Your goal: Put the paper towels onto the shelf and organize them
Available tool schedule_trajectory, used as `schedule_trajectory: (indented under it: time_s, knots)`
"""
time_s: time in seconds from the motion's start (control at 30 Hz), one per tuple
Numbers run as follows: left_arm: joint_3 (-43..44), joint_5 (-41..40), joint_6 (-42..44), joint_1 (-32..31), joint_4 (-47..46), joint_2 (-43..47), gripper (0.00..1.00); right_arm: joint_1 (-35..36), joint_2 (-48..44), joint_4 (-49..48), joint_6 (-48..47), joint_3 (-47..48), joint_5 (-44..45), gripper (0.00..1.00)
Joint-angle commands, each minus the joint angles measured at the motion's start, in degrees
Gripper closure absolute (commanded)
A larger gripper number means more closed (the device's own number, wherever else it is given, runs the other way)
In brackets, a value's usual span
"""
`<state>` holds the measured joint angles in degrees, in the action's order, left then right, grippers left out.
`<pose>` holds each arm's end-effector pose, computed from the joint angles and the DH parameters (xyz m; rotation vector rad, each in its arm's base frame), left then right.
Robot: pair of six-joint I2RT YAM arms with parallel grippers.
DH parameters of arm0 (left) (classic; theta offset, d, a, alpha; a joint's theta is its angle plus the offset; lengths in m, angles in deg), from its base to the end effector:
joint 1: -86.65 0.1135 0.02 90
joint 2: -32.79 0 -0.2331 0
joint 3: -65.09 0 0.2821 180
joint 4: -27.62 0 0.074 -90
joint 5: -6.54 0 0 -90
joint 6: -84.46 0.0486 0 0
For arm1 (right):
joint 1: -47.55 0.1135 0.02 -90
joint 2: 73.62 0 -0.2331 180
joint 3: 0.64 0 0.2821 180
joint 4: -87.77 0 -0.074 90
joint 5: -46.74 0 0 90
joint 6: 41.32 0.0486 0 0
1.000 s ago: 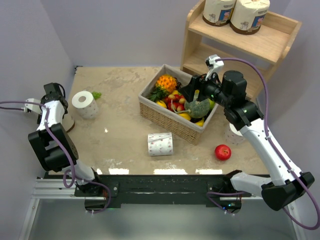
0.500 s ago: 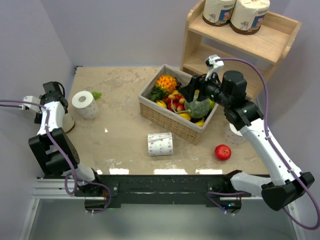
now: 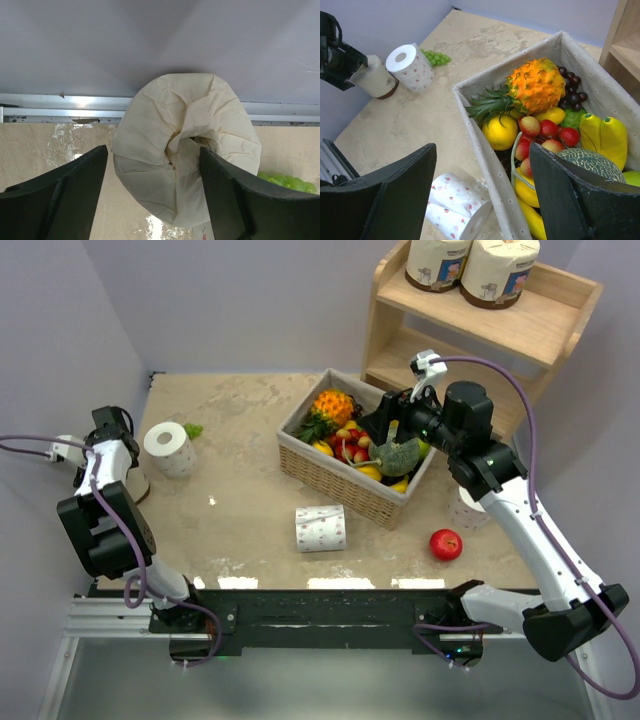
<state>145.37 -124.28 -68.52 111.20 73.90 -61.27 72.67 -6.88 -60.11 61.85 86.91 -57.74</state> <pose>0.3195 0.1809 0.1828 -1.7999 1.5401 0.6208 0.2758 0.1428 0.4041 -0.3752 1.7772 0.7026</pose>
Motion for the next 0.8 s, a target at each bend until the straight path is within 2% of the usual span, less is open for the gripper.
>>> schedule_trajectory:
  time_s: [0.0, 0.13, 0.3, 0.33, 0.57, 0.77]
  knots:
    - [-0.4, -1.6, -0.6, -0.5, 2.4, -0.7, 0.26, 0.2, -0.4, -0.2, -1.0, 2.3, 0.0, 0.21]
    - [-1.1, -1.7, -1.5, -0.7, 4.0, 1.2, 0.38, 0.3, -0.5, -0.2, -1.0, 2.3, -0.2, 0.21]
    - [-3.2, -1.9, -1.9, -1.6, 5.3, 3.4, 0.43, 0.3, -0.9, -0.1, -1.0, 2.4, -0.5, 0.21]
    - [-3.7, -1.8, -1.9, -1.8, 5.3, 3.8, 0.46, 0.2, -1.1, 0.0, -1.0, 2.3, -0.5, 0.21]
    - [-4.0, -0.8, 0.5, -3.3, 6.6, 8.2, 0.49, 0.2, -2.7, 0.5, -1.0, 1.9, 0.0, 0.21]
    - [-6.0, 0.6, 4.9, -7.1, 7.5, 15.4, 0.5, 0.2, -3.5, 0.4, -0.8, 1.8, -0.5, 0.2]
